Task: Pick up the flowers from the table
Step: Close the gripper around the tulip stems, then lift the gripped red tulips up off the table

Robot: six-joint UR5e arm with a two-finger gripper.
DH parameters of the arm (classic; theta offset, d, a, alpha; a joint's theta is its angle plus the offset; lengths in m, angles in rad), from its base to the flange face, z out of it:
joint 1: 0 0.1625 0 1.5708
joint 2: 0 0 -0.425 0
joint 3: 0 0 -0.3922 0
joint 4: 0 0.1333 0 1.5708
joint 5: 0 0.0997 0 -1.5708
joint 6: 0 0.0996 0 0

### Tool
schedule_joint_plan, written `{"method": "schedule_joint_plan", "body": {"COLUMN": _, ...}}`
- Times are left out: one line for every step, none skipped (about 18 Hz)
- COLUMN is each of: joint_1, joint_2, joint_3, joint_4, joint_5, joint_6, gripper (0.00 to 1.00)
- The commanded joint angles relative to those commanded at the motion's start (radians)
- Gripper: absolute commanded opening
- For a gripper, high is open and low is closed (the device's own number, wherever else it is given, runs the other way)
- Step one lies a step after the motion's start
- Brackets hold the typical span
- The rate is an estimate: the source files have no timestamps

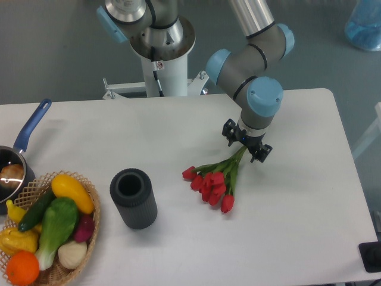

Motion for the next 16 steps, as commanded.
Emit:
{"method": "schedule_joint_plan", "body": {"joint_1": 0.0, "joint_2": 0.002, "joint_3": 0.0, "joint_4": 0.002, "joint_5": 0.0, "joint_6": 0.0, "gripper": 0.34}}
{"method": "schedule_joint_plan", "body": {"joint_1": 0.0, "joint_2": 0.0, "joint_3": 0.0, "joint_4": 0.002, "joint_5": 0.0, "joint_6": 0.0, "gripper": 0.33}}
{"method": "schedule_joint_plan", "body": {"joint_1": -0.002, "joint_2": 0.0, "joint_3": 0.0, "joint_4": 0.002, "joint_5": 0.0, "joint_6": -0.002, "gripper": 0.32}}
{"method": "schedule_joint_plan", "body": {"joint_1": -0.002, "joint_2": 0.002, "joint_3": 0.002, "joint_4": 0.003, "joint_5": 0.0, "joint_6": -0.003, "gripper": 0.28}}
{"method": "schedule_joint_plan", "body": {"joint_1": 0.0, "joint_2": 0.002, "joint_3": 0.002, "joint_4": 0.002, "joint_5": -0.002, "joint_6": -0.012, "gripper": 0.26}}
{"method": "schedule_joint_plan", "body": {"joint_1": 0.0, "joint_2": 0.002, "joint_3": 0.003, "joint_4": 0.002, "joint_5": -0.002, "joint_6": -0.014, "gripper": 0.25}}
{"method": "schedule_joint_plan", "body": {"joint_1": -0.002, "joint_2": 0.002, "joint_3": 0.006, "joint_4": 0.002, "joint_5": -0.002, "joint_6": -0.015, "gripper": 0.21}}
{"method": "schedule_joint_plan", "body": {"joint_1": -0.002, "joint_2": 0.002, "joint_3": 0.008, "joint_4": 0.002, "joint_5": -0.002, "joint_6": -0.015, "gripper": 0.17}}
{"method": "schedule_joint_plan", "body": {"joint_1": -0.002, "joint_2": 0.002, "joint_3": 0.008, "joint_4": 0.002, "joint_5": -0.002, "joint_6": -0.015, "gripper": 0.16}}
{"method": "schedule_joint_plan", "body": {"joint_1": -0.002, "joint_2": 0.002, "joint_3": 0.009, "joint_4": 0.002, "joint_5": -0.002, "joint_6": -0.015, "gripper": 0.16}}
{"method": "schedule_joint_plan", "body": {"joint_1": 0.002, "joint_2": 0.002, "joint_3": 0.011, "joint_4": 0.002, "joint_5": -0.002, "joint_6": -0.015, "gripper": 0.16}}
{"method": "schedule_joint_plan", "body": {"joint_1": 0.002, "joint_2": 0.002, "joint_3": 0.014, "joint_4": 0.0, "joint_5": -0.002, "joint_6": -0.015, "gripper": 0.16}}
{"method": "schedule_joint_plan", "body": {"joint_1": 0.0, "joint_2": 0.002, "joint_3": 0.015, "joint_4": 0.002, "joint_5": -0.002, "joint_6": -0.015, "gripper": 0.16}}
{"method": "schedule_joint_plan", "body": {"joint_1": 0.0, "joint_2": 0.002, "joint_3": 0.024, "joint_4": 0.0, "joint_5": -0.002, "joint_6": -0.015, "gripper": 0.16}}
{"method": "schedule_joint_plan", "body": {"joint_1": 0.0, "joint_2": 0.003, "joint_3": 0.037, "joint_4": -0.006, "joint_5": -0.003, "joint_6": -0.015, "gripper": 0.16}}
{"method": "schedule_joint_plan", "body": {"joint_1": 0.0, "joint_2": 0.005, "joint_3": 0.044, "joint_4": -0.008, "joint_5": -0.014, "joint_6": -0.02, "gripper": 0.16}}
